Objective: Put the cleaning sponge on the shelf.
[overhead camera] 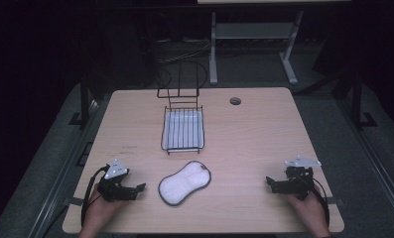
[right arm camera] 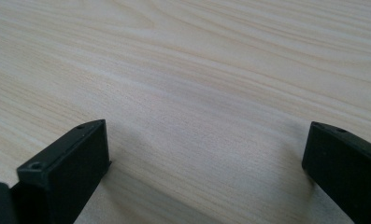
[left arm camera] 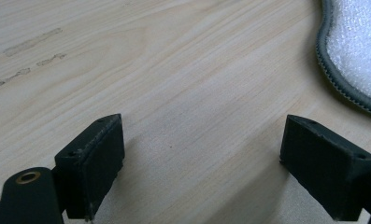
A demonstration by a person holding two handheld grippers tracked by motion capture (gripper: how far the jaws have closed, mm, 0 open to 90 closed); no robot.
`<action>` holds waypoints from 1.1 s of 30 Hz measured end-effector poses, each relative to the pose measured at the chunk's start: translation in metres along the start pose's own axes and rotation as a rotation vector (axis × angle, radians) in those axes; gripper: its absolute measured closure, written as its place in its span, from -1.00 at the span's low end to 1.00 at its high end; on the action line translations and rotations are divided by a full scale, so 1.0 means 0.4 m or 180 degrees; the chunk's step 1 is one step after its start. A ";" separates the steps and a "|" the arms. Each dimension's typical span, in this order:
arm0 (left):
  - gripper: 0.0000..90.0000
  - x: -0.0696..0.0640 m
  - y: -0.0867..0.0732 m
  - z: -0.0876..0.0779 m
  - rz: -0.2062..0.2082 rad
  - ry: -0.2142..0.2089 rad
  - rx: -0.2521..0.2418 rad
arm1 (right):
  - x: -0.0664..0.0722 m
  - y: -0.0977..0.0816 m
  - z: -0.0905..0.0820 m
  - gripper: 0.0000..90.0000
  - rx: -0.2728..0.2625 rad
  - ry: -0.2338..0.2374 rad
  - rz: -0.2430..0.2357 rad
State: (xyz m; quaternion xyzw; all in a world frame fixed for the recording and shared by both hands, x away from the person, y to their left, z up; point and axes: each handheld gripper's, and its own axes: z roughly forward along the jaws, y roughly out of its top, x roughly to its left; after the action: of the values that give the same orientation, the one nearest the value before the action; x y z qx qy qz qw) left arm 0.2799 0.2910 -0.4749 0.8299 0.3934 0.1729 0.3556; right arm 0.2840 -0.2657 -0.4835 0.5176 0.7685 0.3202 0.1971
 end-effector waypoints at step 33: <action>1.00 -0.122 0.151 -0.031 0.0133 -0.0769 -0.0122 | -0.001 0.001 0.001 -1.00 -0.0003 0.0005 -0.0016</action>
State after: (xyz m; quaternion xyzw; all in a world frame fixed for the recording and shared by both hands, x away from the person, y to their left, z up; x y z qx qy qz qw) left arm 0.2741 0.2324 -0.4227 0.8458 0.3270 0.0865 0.4126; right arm 0.2845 -0.2659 -0.4835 0.5153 0.7698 0.3206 0.1975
